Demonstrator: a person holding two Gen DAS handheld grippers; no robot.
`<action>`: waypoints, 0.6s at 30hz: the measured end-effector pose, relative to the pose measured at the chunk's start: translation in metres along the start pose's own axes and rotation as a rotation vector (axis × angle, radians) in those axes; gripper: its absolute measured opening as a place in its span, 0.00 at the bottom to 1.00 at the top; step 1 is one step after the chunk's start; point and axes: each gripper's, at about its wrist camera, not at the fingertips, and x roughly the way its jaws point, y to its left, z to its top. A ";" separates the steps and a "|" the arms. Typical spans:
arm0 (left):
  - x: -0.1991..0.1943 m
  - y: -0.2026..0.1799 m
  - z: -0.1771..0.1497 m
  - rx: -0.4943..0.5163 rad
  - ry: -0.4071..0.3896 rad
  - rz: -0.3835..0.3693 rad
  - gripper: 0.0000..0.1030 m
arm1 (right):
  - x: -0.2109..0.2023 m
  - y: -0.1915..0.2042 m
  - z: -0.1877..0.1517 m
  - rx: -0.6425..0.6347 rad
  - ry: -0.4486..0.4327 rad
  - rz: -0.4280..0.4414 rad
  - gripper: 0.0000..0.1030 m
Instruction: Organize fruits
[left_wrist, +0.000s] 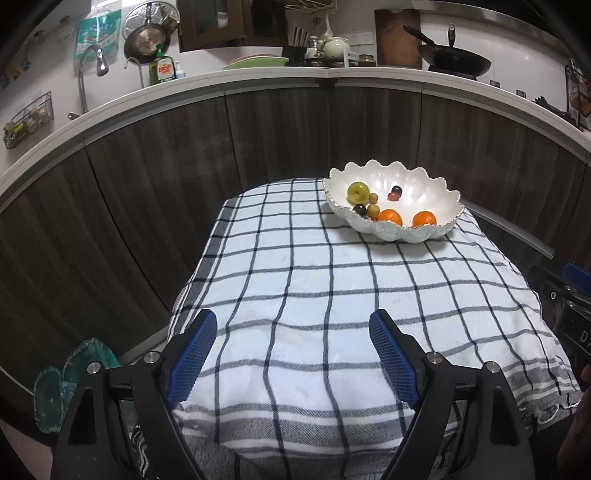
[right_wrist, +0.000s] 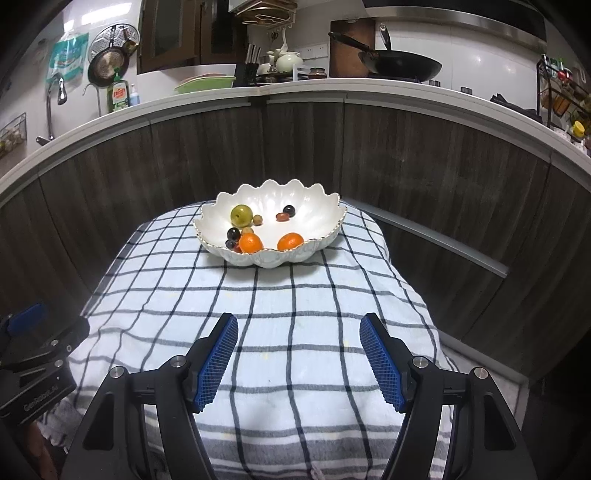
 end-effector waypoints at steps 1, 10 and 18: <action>-0.001 0.001 -0.001 -0.003 -0.001 0.001 0.84 | 0.000 -0.001 0.000 -0.001 -0.001 -0.001 0.78; -0.016 0.000 -0.008 0.000 -0.030 0.022 0.93 | -0.013 -0.005 -0.006 0.009 -0.030 -0.013 0.80; -0.027 0.002 -0.007 -0.009 -0.074 0.040 0.99 | -0.022 -0.007 -0.008 0.004 -0.051 -0.023 0.80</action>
